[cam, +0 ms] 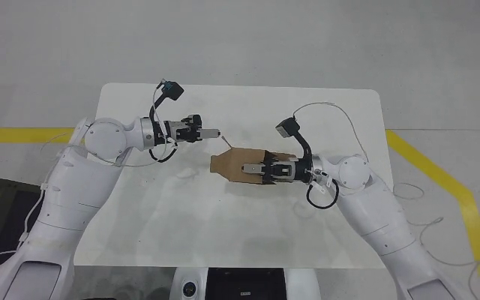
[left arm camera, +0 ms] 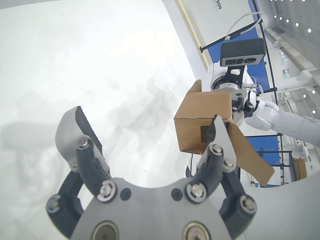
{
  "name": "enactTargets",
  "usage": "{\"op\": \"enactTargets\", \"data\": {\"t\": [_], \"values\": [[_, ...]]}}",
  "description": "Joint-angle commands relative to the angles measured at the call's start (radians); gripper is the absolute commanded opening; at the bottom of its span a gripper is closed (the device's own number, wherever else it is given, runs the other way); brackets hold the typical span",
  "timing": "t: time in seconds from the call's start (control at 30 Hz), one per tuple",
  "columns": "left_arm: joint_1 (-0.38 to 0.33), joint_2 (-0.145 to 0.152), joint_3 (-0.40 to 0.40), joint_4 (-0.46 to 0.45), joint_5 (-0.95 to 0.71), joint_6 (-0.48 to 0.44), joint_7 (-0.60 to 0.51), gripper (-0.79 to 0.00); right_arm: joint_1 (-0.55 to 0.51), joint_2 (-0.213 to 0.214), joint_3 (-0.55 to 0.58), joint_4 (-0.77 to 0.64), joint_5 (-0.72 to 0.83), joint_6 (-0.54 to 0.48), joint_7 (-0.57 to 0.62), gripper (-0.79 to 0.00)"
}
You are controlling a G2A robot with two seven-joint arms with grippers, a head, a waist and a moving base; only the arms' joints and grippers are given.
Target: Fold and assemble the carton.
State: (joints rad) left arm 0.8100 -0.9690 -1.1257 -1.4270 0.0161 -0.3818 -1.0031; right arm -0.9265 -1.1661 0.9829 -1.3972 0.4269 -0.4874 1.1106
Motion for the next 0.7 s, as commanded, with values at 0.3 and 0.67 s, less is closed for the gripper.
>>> {"op": "enactTargets", "data": {"t": [0.3,0.67], "values": [[-0.018,-0.009,0.039,0.008,0.014,-0.008,-0.001,0.0,0.036,-0.019,-0.049,0.036,0.018,-0.018,0.008,-0.785],[0.013,0.005,0.002,-0.026,-0.049,-0.038,-0.084,0.0,0.05,-0.021,-0.019,0.059,0.017,-0.034,-0.047,-0.785]]}}
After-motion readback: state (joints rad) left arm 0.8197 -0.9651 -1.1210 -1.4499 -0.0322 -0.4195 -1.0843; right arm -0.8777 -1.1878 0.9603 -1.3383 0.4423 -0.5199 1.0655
